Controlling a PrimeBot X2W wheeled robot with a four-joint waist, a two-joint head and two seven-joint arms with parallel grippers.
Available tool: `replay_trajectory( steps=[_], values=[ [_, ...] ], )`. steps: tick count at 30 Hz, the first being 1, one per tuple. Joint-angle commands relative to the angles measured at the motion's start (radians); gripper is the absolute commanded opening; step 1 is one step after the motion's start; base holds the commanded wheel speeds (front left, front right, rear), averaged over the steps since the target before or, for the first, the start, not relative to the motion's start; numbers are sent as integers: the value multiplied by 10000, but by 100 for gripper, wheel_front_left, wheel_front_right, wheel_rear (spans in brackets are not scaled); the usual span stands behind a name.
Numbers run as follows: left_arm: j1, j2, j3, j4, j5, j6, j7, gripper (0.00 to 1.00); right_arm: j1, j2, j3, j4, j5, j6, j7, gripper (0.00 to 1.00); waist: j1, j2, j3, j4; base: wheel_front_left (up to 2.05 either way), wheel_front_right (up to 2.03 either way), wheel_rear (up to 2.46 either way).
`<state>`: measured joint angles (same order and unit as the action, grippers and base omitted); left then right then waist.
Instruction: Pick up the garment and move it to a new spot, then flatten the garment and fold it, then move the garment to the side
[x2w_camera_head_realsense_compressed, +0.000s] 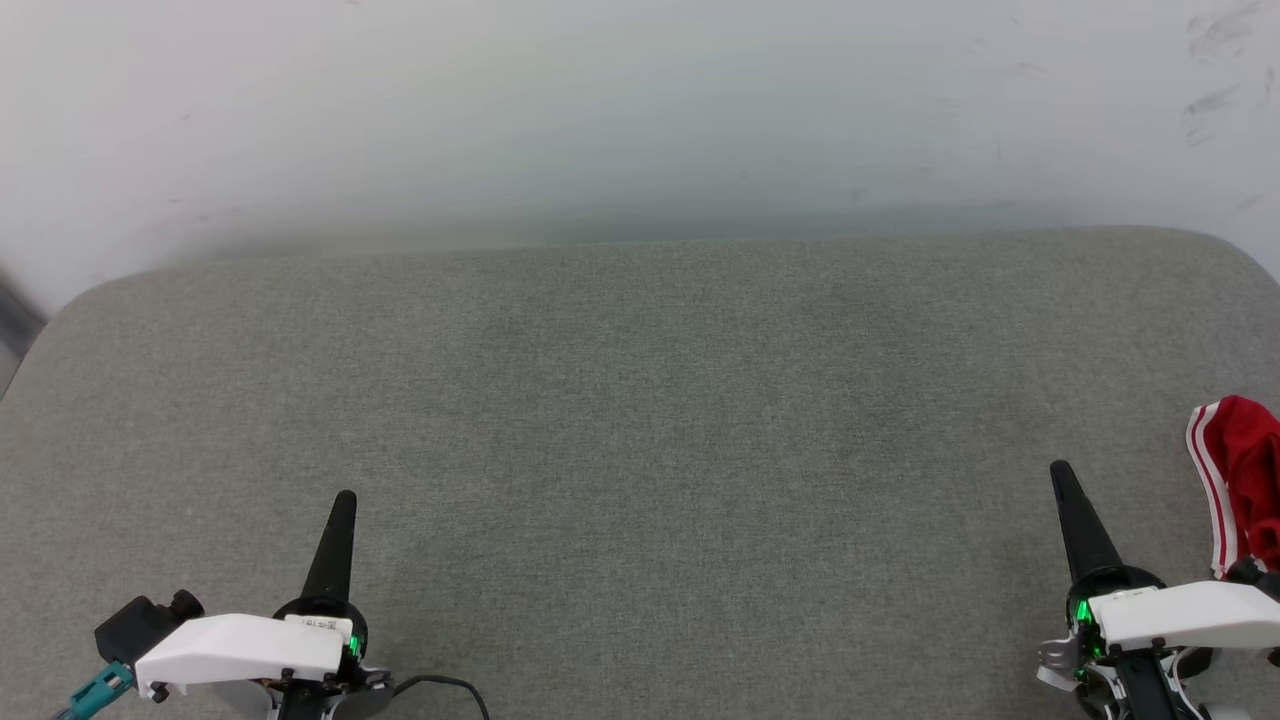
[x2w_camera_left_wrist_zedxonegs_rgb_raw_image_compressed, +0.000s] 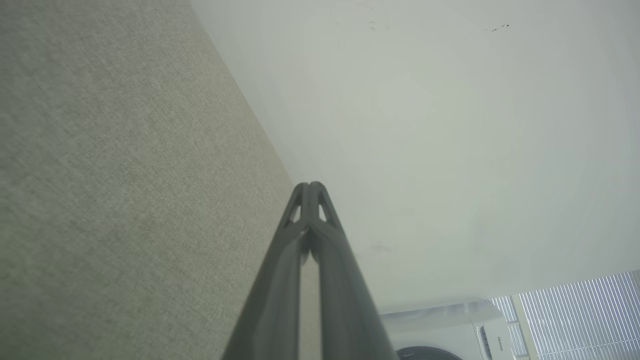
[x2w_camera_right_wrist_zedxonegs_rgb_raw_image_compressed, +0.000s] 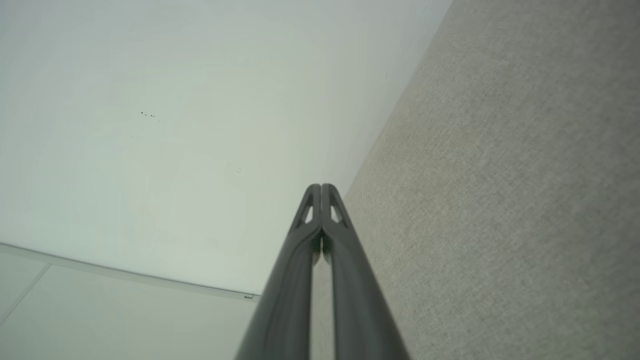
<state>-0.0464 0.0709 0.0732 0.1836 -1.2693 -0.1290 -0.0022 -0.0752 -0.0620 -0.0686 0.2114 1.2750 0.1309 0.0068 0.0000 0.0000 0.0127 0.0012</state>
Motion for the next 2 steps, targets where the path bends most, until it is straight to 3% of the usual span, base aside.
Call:
replay_trajectory(
  steps=[1, 2],
  values=[
    [-213, 39, 44, -17, -220, -20, 74, 0, -181, -56, -31, -18, 233, -2, 52, 0, 0, 0, -3, 0, 0, 0, 0],
    [-226, 38, 47, 1, -312, -20, 95, 0, -187, -55, -38, -8, 320, -2, 78, 0, 0, 0, -5, -1, 0, 0, 0]
  ],
)
